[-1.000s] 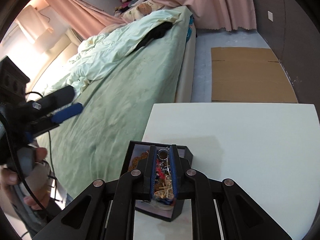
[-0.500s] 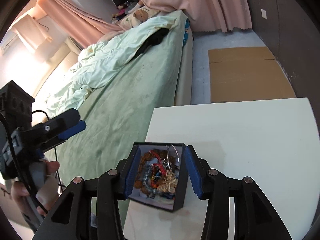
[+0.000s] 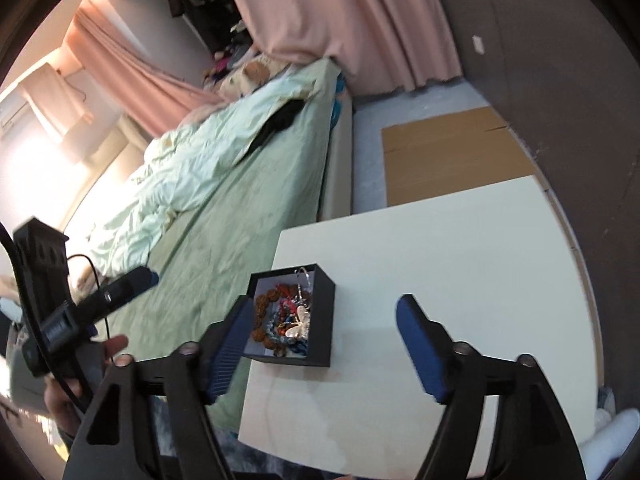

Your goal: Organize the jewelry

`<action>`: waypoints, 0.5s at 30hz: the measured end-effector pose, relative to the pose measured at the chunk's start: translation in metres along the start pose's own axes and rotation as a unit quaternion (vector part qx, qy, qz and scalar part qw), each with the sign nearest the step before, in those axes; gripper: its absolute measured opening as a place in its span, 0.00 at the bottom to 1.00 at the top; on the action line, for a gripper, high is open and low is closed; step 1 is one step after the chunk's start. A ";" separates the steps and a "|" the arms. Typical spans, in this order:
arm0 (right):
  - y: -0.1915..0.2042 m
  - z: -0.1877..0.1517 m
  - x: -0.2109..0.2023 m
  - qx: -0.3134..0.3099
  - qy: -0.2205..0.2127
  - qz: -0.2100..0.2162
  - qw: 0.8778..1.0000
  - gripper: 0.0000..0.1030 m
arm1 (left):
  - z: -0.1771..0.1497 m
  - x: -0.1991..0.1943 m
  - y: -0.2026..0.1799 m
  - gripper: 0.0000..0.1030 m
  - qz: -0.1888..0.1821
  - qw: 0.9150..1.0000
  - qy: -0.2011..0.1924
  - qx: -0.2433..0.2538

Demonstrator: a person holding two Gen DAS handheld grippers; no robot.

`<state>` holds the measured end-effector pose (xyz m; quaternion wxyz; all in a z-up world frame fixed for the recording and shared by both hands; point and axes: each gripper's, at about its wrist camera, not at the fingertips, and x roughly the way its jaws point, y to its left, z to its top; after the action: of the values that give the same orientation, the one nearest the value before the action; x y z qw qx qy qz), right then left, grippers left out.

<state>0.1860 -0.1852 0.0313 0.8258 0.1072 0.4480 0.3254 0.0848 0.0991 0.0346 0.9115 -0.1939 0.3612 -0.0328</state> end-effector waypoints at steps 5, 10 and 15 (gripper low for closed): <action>-0.003 -0.007 -0.028 -0.005 -0.020 -0.033 0.999 0.92 | -0.016 -0.017 -0.018 1.00 0.015 0.999 -0.015 0.038; -0.009 -0.014 -0.049 -0.006 -0.034 -0.043 0.998 0.92 | -0.027 -0.023 -0.027 1.00 0.033 0.998 -0.026 0.054; -0.009 -0.021 -0.066 -0.023 -0.043 -0.052 0.997 0.92 | -0.037 -0.036 -0.043 1.00 0.062 0.993 -0.049 0.082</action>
<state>0.1477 -0.2359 0.0594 0.8625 0.0786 0.4091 0.2873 0.0370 0.0551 0.0498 0.9414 -0.0967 0.3231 0.0038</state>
